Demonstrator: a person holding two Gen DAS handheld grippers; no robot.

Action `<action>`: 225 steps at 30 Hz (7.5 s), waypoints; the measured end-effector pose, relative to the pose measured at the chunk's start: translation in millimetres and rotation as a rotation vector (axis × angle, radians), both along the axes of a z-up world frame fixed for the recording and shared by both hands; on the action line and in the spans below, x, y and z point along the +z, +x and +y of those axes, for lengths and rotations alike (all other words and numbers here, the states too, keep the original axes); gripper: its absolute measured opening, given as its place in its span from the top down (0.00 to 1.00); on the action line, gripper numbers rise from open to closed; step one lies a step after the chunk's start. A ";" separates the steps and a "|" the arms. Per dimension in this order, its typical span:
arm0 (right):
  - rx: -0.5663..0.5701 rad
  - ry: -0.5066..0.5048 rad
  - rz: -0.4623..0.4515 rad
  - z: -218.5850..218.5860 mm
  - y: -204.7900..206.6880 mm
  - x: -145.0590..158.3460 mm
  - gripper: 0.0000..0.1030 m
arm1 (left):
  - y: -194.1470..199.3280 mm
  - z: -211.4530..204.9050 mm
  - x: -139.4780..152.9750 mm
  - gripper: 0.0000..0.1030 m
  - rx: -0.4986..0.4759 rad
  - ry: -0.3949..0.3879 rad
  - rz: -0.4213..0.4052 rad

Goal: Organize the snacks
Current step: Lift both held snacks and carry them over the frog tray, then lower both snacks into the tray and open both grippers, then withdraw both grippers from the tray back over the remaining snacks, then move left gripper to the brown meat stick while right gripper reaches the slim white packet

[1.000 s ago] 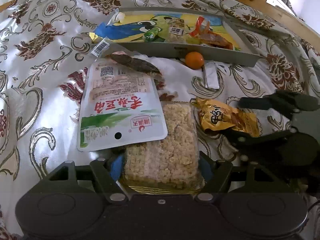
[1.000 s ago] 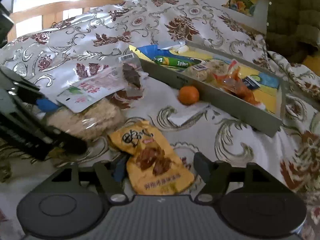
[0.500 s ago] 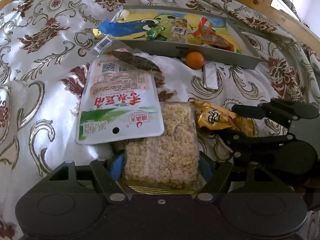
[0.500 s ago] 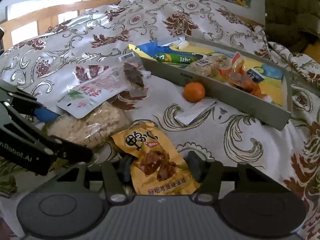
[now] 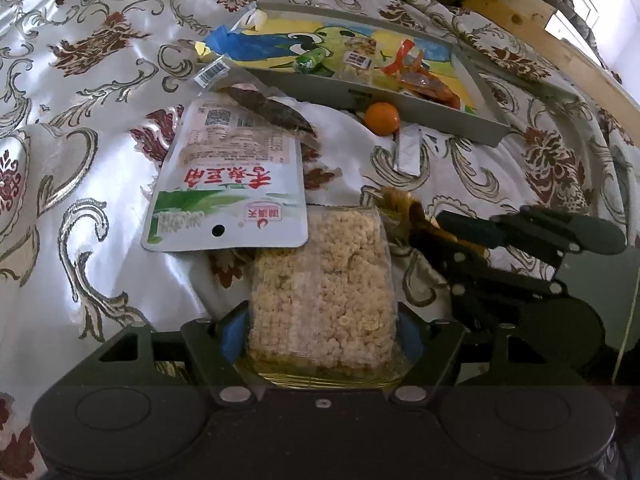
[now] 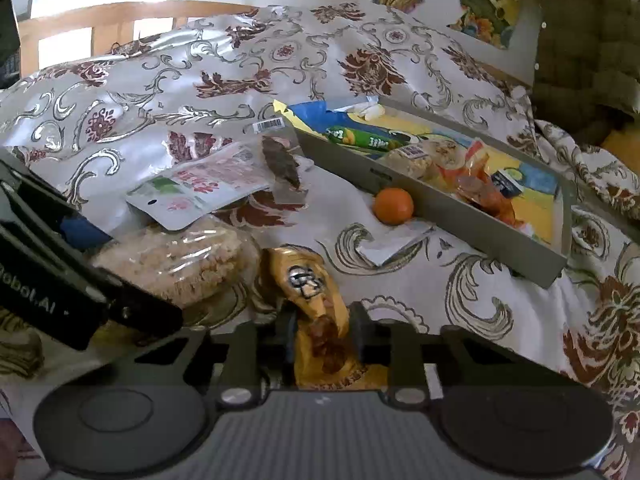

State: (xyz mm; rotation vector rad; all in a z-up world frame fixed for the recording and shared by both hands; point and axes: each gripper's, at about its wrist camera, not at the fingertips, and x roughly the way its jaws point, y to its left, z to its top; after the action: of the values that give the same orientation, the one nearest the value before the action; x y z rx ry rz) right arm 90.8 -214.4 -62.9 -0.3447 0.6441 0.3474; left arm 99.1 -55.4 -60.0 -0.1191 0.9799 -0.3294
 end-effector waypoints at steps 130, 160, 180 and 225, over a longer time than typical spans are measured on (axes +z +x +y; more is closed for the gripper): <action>-0.417 0.401 -0.395 -106.2 103.3 81.6 0.15 | 180.6 -34.9 90.2 0.01 -0.008 -0.148 -0.422; -0.437 0.422 -0.427 -67.1 -36.8 127.4 0.00 | -34.0 25.5 108.5 0.01 0.306 0.002 -0.562; -0.458 0.381 -0.148 -31.9 -115.1 89.7 0.00 | -82.0 42.5 72.4 0.01 0.310 0.296 -0.420; -0.291 0.222 -0.069 -14.5 -42.7 41.6 0.00 | 5.5 22.5 36.4 0.01 -0.004 0.390 -0.363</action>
State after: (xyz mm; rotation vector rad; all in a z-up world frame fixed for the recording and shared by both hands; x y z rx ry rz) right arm 48.1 -228.9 -21.2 -0.0488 0.5723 0.1257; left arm 104.6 -32.9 -23.6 0.2895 0.6679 -0.1509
